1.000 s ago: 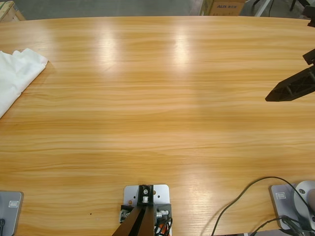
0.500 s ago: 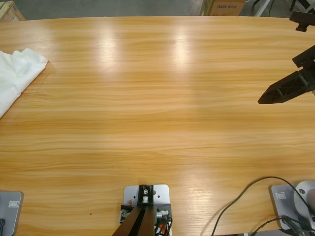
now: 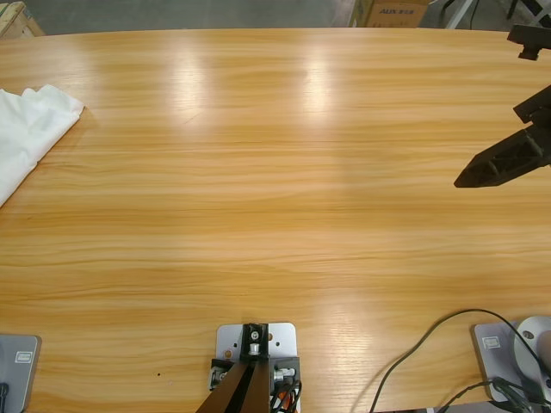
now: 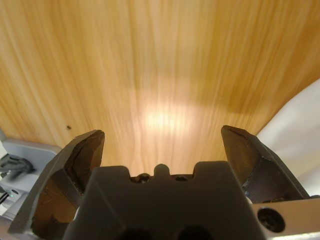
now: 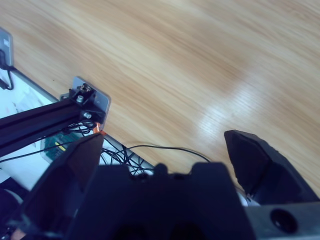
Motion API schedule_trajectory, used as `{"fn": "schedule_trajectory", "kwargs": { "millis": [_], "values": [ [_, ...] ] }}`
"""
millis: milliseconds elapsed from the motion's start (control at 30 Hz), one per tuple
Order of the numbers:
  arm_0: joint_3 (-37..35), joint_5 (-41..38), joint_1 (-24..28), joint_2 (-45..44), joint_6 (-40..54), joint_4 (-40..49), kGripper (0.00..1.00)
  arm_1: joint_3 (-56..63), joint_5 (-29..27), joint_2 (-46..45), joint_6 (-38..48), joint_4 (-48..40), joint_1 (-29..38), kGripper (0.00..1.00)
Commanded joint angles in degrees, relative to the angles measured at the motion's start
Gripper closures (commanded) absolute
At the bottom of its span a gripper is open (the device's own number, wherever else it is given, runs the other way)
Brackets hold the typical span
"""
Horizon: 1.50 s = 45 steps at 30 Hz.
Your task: Fold clothes
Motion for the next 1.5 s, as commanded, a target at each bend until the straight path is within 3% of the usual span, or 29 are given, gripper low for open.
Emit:
{"fn": "schedule_trajectory", "kwargs": {
  "millis": [33,533,867,1000,1100,1233,1367,1500],
  "values": [
    [-3.1,2.1,0.5,7.4,1.7,-0.4,0.101,0.2,1.1,-0.1,-1.0,1.9,0.8,0.0],
    [-17.1,5.2,-1.4,13.3,7.2,1.5,0.105,-1.7,1.1,-0.4,-1.1,3.9,1.0,0.0],
    [-39.2,6.7,-2.4,19.6,12.4,14.6,0.105,-2.5,1.0,-0.2,-1.1,4.4,1.0,0.0],
    [-44.3,7.0,-7.3,19.1,12.4,21.9,0.105,-2.7,1.1,0.0,-1.1,4.4,1.0,0.0],
    [-40.3,7.0,-15.7,15.0,11.2,24.7,0.105,-2.6,1.2,0.0,-1.1,4.2,1.1,0.0],
    [-29.2,0.3,-22.3,7.6,7.1,16.7,0.106,-2.6,1.4,0.2,-1.1,4.0,1.4,0.0],
    [-26.6,-2.3,-24.6,7.9,7.1,10.5,0.11,-2.5,1.3,-0.3,-1.2,4.1,1.5,0.0],
    [-24.1,-4.9,-20.8,9.7,8.4,5.5,0.134,-2.2,1.3,-1.0,-1.2,4.1,1.5,0.0]
  ]
}}
